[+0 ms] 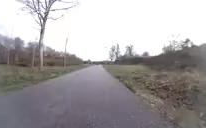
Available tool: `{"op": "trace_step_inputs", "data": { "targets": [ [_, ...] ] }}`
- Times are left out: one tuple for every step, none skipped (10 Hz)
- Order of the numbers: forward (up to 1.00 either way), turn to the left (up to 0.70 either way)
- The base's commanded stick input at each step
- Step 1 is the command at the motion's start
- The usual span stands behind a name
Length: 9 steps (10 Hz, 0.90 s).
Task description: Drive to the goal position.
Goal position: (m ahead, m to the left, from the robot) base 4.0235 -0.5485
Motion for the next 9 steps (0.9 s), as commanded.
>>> {"op": "trace_step_inputs", "data": {
  "targets": [
    [0.70,0.00],
    [0.70,0.00],
    [0.70,0.00],
    [0.70,0.00],
    [0.70,0.00],
    [0.70,0.00],
    [0.70,0.00],
    [0.70,0.00],
    [0.70,0.00]
  ]
}}
